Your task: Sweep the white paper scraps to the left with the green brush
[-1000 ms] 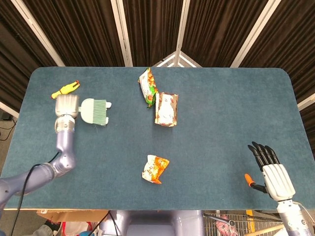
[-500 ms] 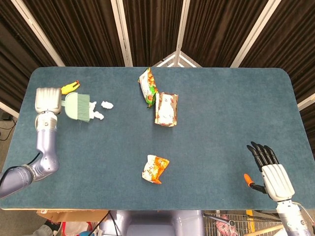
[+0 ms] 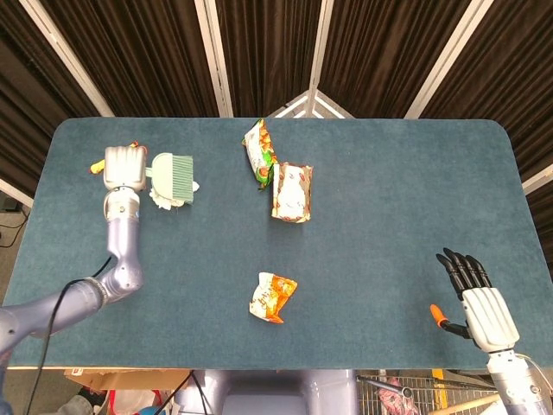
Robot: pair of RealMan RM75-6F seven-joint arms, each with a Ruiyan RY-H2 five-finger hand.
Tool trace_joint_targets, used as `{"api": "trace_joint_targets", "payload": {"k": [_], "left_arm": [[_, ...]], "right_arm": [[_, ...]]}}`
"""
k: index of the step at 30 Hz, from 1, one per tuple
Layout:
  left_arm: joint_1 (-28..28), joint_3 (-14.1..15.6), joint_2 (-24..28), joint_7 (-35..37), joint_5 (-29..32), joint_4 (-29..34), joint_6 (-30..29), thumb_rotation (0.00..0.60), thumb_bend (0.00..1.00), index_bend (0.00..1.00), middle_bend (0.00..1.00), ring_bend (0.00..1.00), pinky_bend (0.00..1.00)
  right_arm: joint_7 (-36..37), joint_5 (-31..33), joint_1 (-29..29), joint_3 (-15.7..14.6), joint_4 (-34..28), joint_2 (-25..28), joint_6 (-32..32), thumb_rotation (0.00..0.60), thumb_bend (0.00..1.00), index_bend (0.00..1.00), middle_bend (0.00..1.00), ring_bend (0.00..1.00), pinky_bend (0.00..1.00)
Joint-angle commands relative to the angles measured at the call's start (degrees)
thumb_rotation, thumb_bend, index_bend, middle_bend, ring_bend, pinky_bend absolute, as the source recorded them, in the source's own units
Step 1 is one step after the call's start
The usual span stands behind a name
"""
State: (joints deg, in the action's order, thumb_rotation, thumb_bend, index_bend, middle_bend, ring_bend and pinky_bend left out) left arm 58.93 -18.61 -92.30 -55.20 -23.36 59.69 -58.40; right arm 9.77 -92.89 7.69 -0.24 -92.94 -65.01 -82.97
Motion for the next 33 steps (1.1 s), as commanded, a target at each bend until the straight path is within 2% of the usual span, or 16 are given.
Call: {"api": "trace_joint_targets", "payload": {"k": [1,7,13,20,24,30,33], "left_arm": [[2.1,-0.1,-6.4,-0.9,2.0,-8.8,3.1,0.600,0.81,0.79,1.00,1.00,0.99],[2.1,0.3,-10.8,-1.9,3.1,-15.3,6.3,0.600,0.81,0.79,1.00,1.00,0.99],[-0.5,1.2,-8.3,-1.9,1.7,-12.8,5.2,0.600,0.81,0.79,1.00,1.00,0.99],[-6.4,2.9,1.8,-3.3,1.6,-0.4,0.2,0.600,0.81,0.80,1.00,1.00,0.99],[-10.3,4.4,8.5,-4.8,3.5,7.0,-2.0,0.600,0.81,0.80,1.00,1.00,0.99],[-14.6,6.2,15.9,-4.4,5.7,13.0,-2.9,0.600,0.81,0.80,1.00,1.00,0.99],[-15.8,5.8,18.2,-1.6,4.3,14.4,-3.0,0.600,0.81,0.80,1.00,1.00,0.99]], "right_arm": [[0.3,0.2,0.0,0.0,-0.1,0.1,0.1,0.600,0.34,0.00,0.00,0.00,0.00],[0.3,0.4,0.0,0.0,-0.2,0.2,0.3,0.600,0.34,0.00,0.00,0.00,0.00],[0.1,-0.1,-0.3,-0.1,-0.2,0.3,-0.3,0.600,0.34,0.00,0.00,0.00,0.00],[-0.4,-0.7,-0.4,-0.3,-0.2,0.1,-0.8,0.600,0.34,0.00,0.00,0.00,0.00],[-0.7,-1.0,-0.5,-0.2,-0.2,0.0,-1.3,0.600,0.34,0.00,0.00,0.00,0.00],[-1.3,-1.6,-0.6,-0.2,0.0,-0.2,-1.7,0.600,0.34,0.00,0.00,0.00,0.00],[-1.6,-1.6,-0.6,-0.2,0.0,-0.4,-1.8,0.600,0.34,0.00,0.00,0.00,0.00]]}}
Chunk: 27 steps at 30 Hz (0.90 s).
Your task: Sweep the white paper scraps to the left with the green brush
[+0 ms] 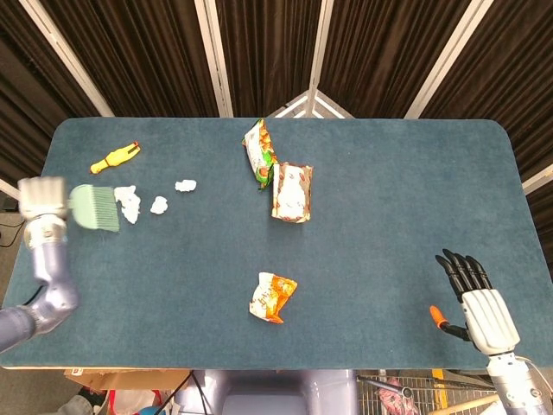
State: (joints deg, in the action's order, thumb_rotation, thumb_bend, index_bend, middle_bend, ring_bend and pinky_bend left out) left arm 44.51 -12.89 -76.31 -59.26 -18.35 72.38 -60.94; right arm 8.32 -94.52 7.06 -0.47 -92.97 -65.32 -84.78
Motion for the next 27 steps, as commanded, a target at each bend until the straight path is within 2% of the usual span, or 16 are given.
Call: {"api": "trace_joint_targets", "payload": {"k": [1,7,14,19,27], "left_arm": [[-1.7,-0.5,2.9,4.2,-1.7,2.2,-0.5,0.600,0.81,0.80,1.00,1.00,0.99],[-0.7,-4.3,4.1,10.9,-6.2,4.7,-1.2,0.600,0.81,0.80,1.00,1.00,0.99],[4.1,-6.9,-0.1,10.6,-7.1,4.3,-2.0,0.600,0.81,0.80,1.00,1.00,0.99],[8.0,-7.2,-6.7,8.4,-5.0,-1.1,-1.3,0.600,0.81,0.80,1.00,1.00,0.99],[13.4,-8.1,-19.9,8.3,-3.6,-14.8,0.8,0.600,0.81,0.80,1.00,1.00,1.00]], "right_arm": [[-0.2,0.0,0.0,0.1,0.1,-0.1,-0.1,0.600,0.34,0.00,0.00,0.00,0.00],[-0.8,0.1,0.0,0.2,0.1,-0.3,0.0,0.600,0.34,0.00,0.00,0.00,0.00],[-0.1,0.7,0.0,0.4,0.3,-0.2,0.1,0.600,0.34,0.00,0.00,0.00,0.00],[0.5,0.9,0.1,0.4,0.2,-0.1,0.4,0.600,0.34,0.00,0.00,0.00,0.00],[0.8,1.1,0.1,0.2,0.2,0.3,0.9,0.600,0.34,0.00,0.00,0.00,0.00]]}}
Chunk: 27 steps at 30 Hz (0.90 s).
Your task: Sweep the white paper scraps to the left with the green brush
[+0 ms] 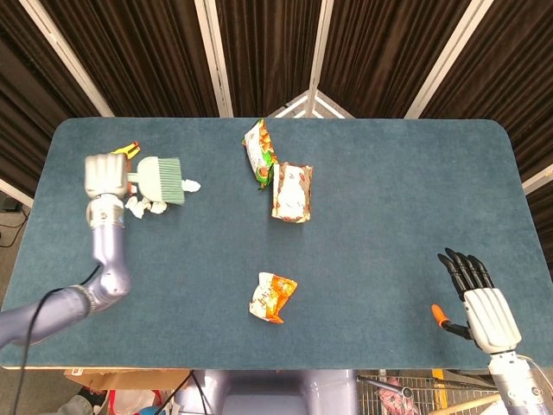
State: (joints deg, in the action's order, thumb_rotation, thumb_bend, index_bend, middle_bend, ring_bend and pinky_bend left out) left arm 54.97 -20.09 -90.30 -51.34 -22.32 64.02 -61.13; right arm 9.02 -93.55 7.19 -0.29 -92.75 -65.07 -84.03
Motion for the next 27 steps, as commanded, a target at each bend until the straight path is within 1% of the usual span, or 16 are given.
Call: {"api": "trace_joint_targets", "payload": {"k": [1,4,7,11,16,21,24,27], "left_arm": [[3.5,-1.2,-7.1,0.9,0.2,-8.1,1.1,0.600,0.81,0.80,1.00,1.00,1.00],[5.4,-2.5,-10.8,2.4,-0.2,-13.0,2.9,0.600,0.81,0.80,1.00,1.00,1.00],[6.9,-3.4,-12.8,3.4,-1.1,-16.1,4.2,0.600,0.81,0.80,1.00,1.00,1.00],[8.8,-4.8,-14.7,4.6,-2.0,-19.7,5.8,0.600,0.81,0.80,1.00,1.00,1.00],[10.2,-5.7,-16.3,4.8,-2.5,-23.3,7.6,0.600,0.81,0.80,1.00,1.00,1.00],[10.7,-6.0,-18.6,2.3,-1.1,-27.4,10.4,0.600,0.81,0.80,1.00,1.00,1.00],[10.4,-5.7,-19.3,0.7,-0.5,-28.5,11.2,0.600,0.81,0.80,1.00,1.00,1.00],[9.9,-6.0,-19.7,-1.4,0.9,-29.6,12.0,0.600,0.81,0.80,1.00,1.00,1.00]], "right_arm": [[0.1,0.2,0.0,0.0,-0.1,0.1,0.2,0.600,0.34,0.00,0.00,0.00,0.00],[0.3,0.5,0.1,0.0,-0.2,0.2,0.5,0.600,0.34,0.00,0.00,0.00,0.00],[0.4,0.7,0.1,0.1,-0.3,0.3,0.6,0.600,0.34,0.00,0.00,0.00,0.00],[0.6,0.8,0.2,0.1,-0.4,0.4,0.8,0.600,0.34,0.00,0.00,0.00,0.00],[0.9,1.0,0.3,0.1,-0.5,0.4,1.1,0.600,0.34,0.00,0.00,0.00,0.00],[1.4,1.1,0.3,0.2,-0.4,0.5,1.2,0.600,0.34,0.00,0.00,0.00,0.00],[1.6,1.2,0.2,0.2,-0.4,0.5,1.2,0.600,0.34,0.00,0.00,0.00,0.00],[1.5,1.0,0.2,0.1,-0.7,0.6,1.1,0.600,0.34,0.00,0.00,0.00,0.00]]}}
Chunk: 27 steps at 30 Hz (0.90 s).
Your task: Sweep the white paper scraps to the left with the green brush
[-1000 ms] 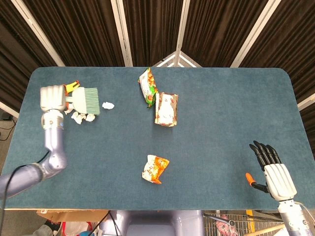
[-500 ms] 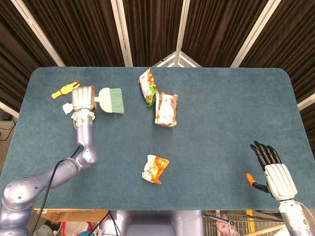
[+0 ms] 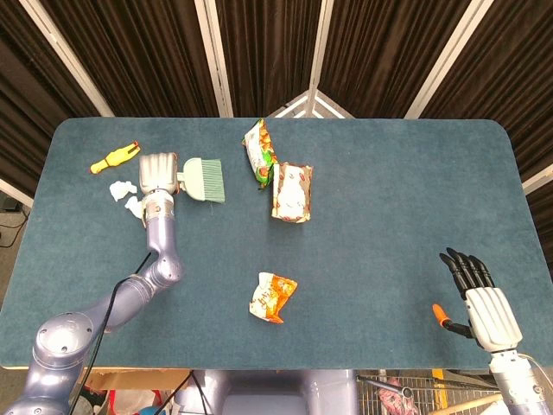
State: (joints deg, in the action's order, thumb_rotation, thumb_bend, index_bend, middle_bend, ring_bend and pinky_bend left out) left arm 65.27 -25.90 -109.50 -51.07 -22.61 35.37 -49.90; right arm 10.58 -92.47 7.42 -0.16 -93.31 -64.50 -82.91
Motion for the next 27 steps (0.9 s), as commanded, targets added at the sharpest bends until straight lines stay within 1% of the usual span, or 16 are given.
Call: {"api": "trace_joint_targets", "payload": {"k": [1,4,6,9,11,14,17,21,24,27], "left_arm": [[-0.5,-0.2,-0.5,-2.4,1.6,-1.1,1.0,0.600,0.81,0.80,1.00,1.00,1.00],[-1.2,-0.3,0.1,-5.3,2.9,-0.4,1.0,0.600,0.81,0.80,1.00,1.00,1.00],[-2.2,0.2,1.4,-7.9,3.6,1.5,0.1,0.600,0.81,0.80,1.00,1.00,1.00],[-4.6,1.1,4.8,-12.2,5.1,6.4,-2.2,0.600,0.81,0.80,1.00,1.00,1.00],[-6.6,1.6,8.1,-15.1,6.6,11.3,-4.2,0.600,0.81,0.80,1.00,1.00,1.00],[-10.0,1.9,14.6,-19.5,10.9,20.4,-7.7,0.600,0.81,0.80,1.00,1.00,1.00],[-12.5,2.4,19.9,-21.5,13.0,26.9,-10.2,0.600,0.81,0.80,1.00,1.00,1.00],[-16.0,2.9,27.9,-21.3,14.1,35.9,-12.3,0.600,0.81,0.80,1.00,1.00,1.00],[-17.5,2.5,32.2,-19.6,13.9,39.7,-12.6,0.600,0.81,0.80,1.00,1.00,1.00],[-18.7,0.9,35.0,-14.3,11.1,41.7,-11.9,0.600,0.81,0.80,1.00,1.00,1.00]], "right_arm": [[-0.1,-0.1,0.0,-0.1,-0.2,0.1,-0.1,0.600,0.34,0.00,0.00,0.00,0.00],[-0.4,-0.2,-0.1,-0.1,-0.2,0.1,-0.1,0.600,0.34,0.00,0.00,0.00,0.00],[-0.4,-0.1,-0.2,-0.1,-0.2,0.1,-0.2,0.600,0.34,0.00,0.00,0.00,0.00],[-0.3,0.0,-0.3,0.0,-0.3,0.2,-0.4,0.600,0.34,0.00,0.00,0.00,0.00],[-0.3,-0.2,-0.4,-0.1,-0.3,0.3,-0.6,0.600,0.34,0.00,0.00,0.00,0.00],[-0.4,-0.6,-0.5,-0.2,-0.3,0.3,-0.9,0.600,0.34,0.00,0.00,0.00,0.00],[-0.5,-0.8,-0.4,-0.2,-0.3,0.2,-0.9,0.600,0.34,0.00,0.00,0.00,0.00],[-0.8,-1.1,-0.4,-0.3,-0.3,0.1,-1.0,0.600,0.34,0.00,0.00,0.00,0.00],[-0.9,-1.1,-0.4,-0.3,-0.2,0.0,-0.9,0.600,0.34,0.00,0.00,0.00,0.00],[-1.1,-1.1,-0.4,-0.2,-0.3,-0.1,-1.0,0.600,0.34,0.00,0.00,0.00,0.00]]}}
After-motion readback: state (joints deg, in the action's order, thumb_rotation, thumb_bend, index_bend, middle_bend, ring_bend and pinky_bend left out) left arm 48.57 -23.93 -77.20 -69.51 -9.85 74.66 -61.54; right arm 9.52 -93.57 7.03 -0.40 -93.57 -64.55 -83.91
